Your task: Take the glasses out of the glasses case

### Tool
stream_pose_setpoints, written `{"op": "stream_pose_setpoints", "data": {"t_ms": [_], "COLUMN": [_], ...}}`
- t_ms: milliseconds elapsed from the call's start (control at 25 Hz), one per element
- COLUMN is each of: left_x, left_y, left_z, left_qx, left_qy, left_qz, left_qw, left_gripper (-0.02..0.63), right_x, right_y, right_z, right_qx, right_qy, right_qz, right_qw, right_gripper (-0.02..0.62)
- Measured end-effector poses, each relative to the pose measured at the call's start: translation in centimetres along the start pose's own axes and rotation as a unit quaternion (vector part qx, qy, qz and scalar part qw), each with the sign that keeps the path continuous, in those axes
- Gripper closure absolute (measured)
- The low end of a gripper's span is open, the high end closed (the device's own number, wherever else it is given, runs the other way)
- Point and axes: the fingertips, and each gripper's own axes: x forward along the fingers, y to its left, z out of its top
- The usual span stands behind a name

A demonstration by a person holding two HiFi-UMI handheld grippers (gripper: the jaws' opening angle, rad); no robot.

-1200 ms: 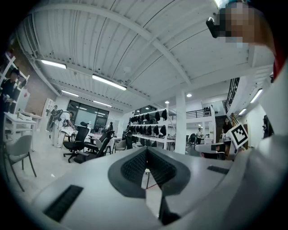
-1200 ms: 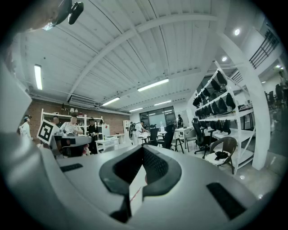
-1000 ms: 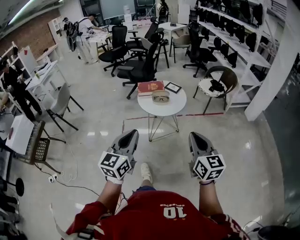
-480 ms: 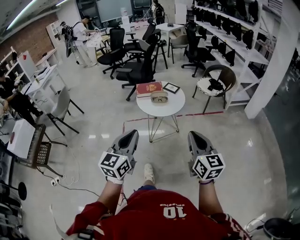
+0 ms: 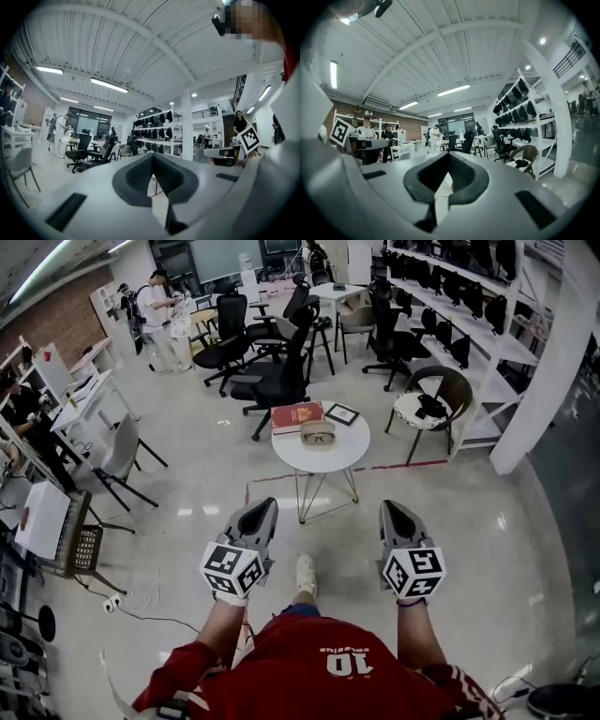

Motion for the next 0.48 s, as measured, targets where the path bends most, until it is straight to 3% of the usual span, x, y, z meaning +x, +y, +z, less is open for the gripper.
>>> {"op": "stream_pose_setpoints", "data": {"t_ms": [480], "left_x": [4.0], "left_y": [2.2], "left_z": [-1.4], "left_qx": [-0.010], "left_qy": [0.012], "left_qz": [0.013], "left_qw": [0.9998], "left_gripper": [0.598], "right_x": [3.3], "right_y": [-2.3], "right_z": [-0.8], "right_qx": [-0.005], "right_qy": [0.014], "right_qz": [-0.006], "right_qw": [1.000], "right_gripper": [0.580]}}
